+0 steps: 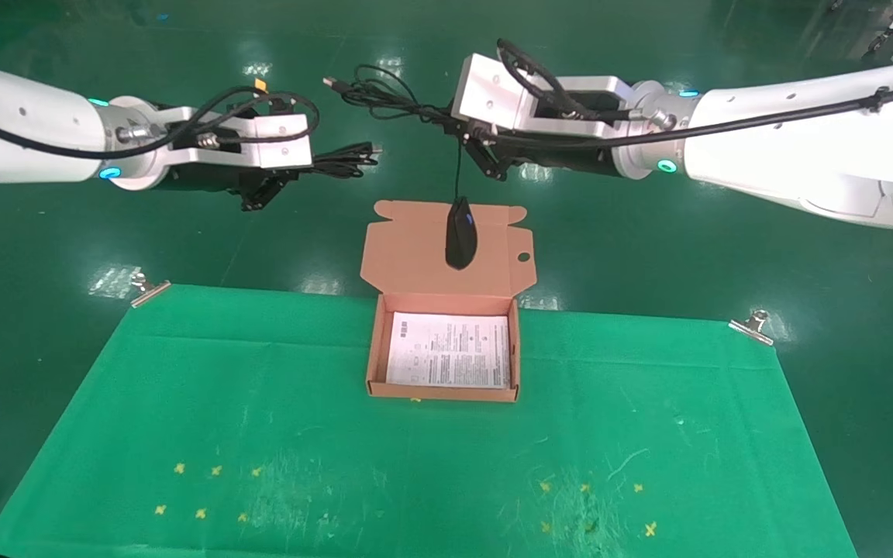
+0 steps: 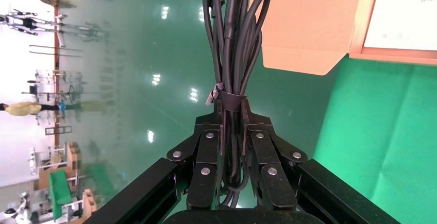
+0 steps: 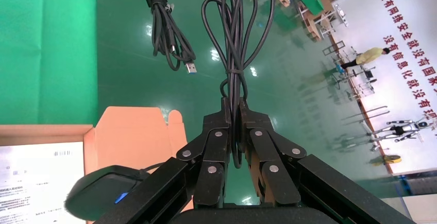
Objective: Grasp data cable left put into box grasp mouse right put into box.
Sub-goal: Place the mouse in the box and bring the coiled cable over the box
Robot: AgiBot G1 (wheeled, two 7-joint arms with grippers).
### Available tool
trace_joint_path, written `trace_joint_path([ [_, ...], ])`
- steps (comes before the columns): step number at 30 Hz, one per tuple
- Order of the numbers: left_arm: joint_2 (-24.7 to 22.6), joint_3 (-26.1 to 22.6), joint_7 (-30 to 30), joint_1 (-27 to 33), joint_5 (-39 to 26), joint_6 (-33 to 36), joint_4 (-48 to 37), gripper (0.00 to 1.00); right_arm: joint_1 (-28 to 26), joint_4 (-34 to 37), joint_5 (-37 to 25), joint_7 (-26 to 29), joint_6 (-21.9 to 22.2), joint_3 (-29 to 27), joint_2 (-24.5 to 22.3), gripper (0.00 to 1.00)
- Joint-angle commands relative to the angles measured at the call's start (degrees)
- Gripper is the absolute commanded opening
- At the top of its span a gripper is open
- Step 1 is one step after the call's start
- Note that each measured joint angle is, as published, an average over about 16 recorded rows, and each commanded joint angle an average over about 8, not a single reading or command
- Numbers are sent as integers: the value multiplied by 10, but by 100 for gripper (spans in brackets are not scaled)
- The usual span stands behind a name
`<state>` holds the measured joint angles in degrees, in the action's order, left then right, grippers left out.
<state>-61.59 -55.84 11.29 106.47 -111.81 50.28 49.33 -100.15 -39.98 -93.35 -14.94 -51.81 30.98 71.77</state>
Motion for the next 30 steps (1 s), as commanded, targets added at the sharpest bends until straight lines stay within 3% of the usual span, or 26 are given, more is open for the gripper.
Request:
trace_joint_path([
  [1, 0, 0, 0, 1, 0, -1, 0, 0, 0, 0, 0, 0, 0, 0, -1, 0],
  [11, 18, -13, 17, -16, -19, 20, 15, 0, 23, 3, -4, 2, 6, 7, 12, 0],
  [30, 66, -37, 134, -31, -92, 86, 89, 0, 57, 61, 1, -19, 45, 48, 58, 0],
])
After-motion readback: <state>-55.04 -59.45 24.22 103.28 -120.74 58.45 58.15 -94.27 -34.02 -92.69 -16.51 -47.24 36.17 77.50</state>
